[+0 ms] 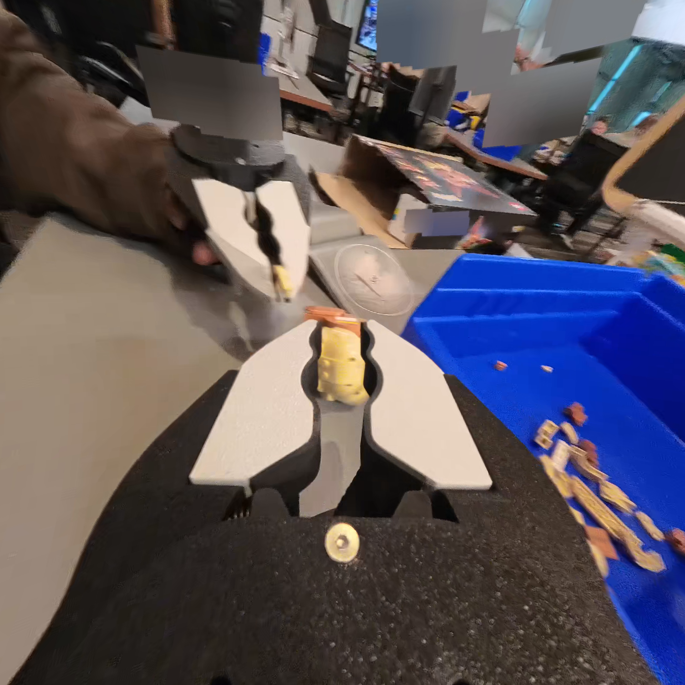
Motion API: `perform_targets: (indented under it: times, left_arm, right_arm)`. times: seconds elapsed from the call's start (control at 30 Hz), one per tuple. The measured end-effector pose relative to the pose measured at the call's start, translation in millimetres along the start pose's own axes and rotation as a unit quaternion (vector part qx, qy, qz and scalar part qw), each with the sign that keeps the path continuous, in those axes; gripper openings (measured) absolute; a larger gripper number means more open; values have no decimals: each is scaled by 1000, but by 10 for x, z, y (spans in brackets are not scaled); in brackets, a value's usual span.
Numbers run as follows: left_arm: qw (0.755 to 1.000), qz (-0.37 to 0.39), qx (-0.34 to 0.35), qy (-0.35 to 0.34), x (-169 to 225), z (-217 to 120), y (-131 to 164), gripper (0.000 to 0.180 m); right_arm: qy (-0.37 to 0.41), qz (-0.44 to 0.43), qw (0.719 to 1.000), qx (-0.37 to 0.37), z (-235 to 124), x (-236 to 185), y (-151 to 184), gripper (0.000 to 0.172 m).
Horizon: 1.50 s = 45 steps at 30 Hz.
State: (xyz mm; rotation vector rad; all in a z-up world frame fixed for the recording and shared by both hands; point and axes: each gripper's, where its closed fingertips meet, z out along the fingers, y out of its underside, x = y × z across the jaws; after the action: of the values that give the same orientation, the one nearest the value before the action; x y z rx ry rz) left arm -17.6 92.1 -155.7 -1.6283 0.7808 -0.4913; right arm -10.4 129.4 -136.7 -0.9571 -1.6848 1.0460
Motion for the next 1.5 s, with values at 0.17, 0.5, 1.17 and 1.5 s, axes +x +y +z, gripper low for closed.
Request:
perform_targets:
  times: [0.17, 0.5, 1.17, 1.5]
  left_arm:
    - [1000, 10, -11, -9, -11, 16, 34, 5]
    - [1000, -15, -9, -5, -14, 48, 64, 6]
    - [990, -62, -114, -60, -421, -92, 404, 46]
    - [987, -27, -154, -45, -375, -105, 519, 38]
  right_arm:
    - [-70, 39, 997, 7, 75, -266, -27, 23]
    - [-58, 37, 998, 0, 178, -312, -61, 5]
    - [107, 5, 992, -60, 186, 217, 145, 28]
    - [79, -67, 990, -94, 330, -92, 294, 34]
